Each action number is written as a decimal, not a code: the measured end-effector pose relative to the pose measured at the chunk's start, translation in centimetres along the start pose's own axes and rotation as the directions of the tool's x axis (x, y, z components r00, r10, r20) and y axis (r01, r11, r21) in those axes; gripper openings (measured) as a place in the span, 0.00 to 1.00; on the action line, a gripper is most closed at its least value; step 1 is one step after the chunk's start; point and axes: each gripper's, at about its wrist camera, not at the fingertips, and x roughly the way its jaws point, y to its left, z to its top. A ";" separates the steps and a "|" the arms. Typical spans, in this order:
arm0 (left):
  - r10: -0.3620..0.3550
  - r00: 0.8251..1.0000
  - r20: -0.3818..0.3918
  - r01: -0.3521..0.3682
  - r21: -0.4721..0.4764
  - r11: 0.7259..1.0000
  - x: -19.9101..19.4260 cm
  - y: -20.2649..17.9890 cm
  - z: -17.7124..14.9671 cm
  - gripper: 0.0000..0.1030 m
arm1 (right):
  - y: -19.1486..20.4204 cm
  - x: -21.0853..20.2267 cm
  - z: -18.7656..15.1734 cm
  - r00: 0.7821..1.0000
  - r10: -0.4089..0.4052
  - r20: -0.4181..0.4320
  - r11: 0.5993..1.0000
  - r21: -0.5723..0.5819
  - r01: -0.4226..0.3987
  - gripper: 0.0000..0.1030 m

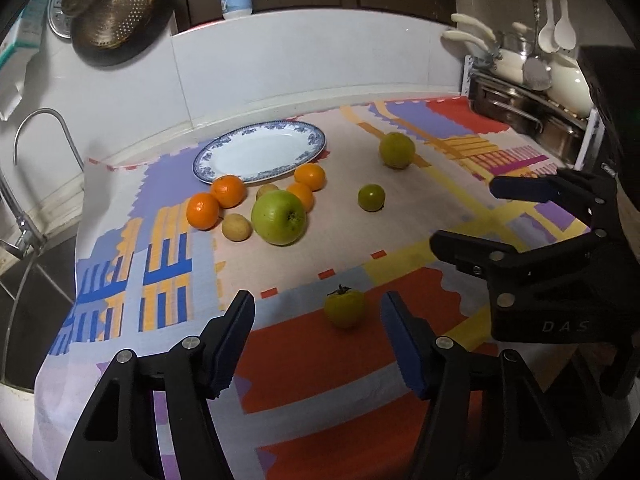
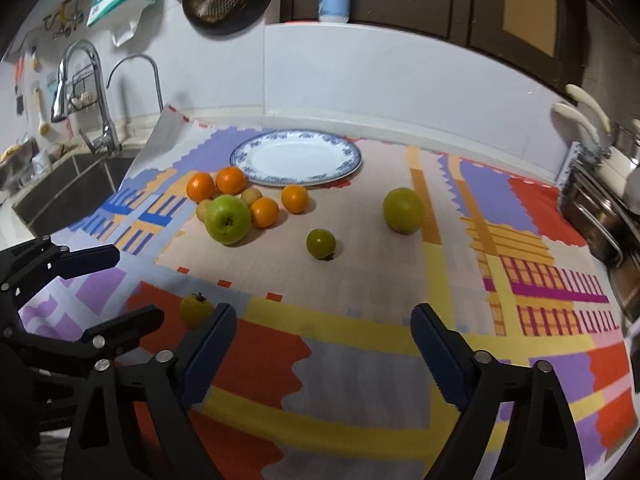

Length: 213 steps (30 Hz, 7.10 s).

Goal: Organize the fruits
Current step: 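Grasp the small green tomato with the left tool while the right tool grasps a small green lime, then carry both held small fruits over the blue-rimmed white plate, then open both tools to drop the small fruits onto the plate, then lift both open tools away from the plate, then grasp the brown kiwi with the left tool while the right tool grasps the large green apple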

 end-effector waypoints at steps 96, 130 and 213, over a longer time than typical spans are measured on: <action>-0.036 0.997 0.068 0.042 -0.089 0.995 14.7 13.9 19.2 0.28 | -1.6 15.5 20.4 0.997 0.066 0.044 0.996 0.063 -0.069 0.29; -0.066 0.989 -0.131 0.055 -0.085 0.995 24.2 16.5 21.1 0.41 | -2.6 26.5 21.8 0.988 0.064 -0.139 0.989 0.138 -0.045 0.38; -0.272 0.952 0.139 0.142 0.585 0.798 4.6 12.3 4.4 0.57 | 9.5 8.1 7.1 0.997 -0.074 -0.033 0.997 -0.013 0.074 0.72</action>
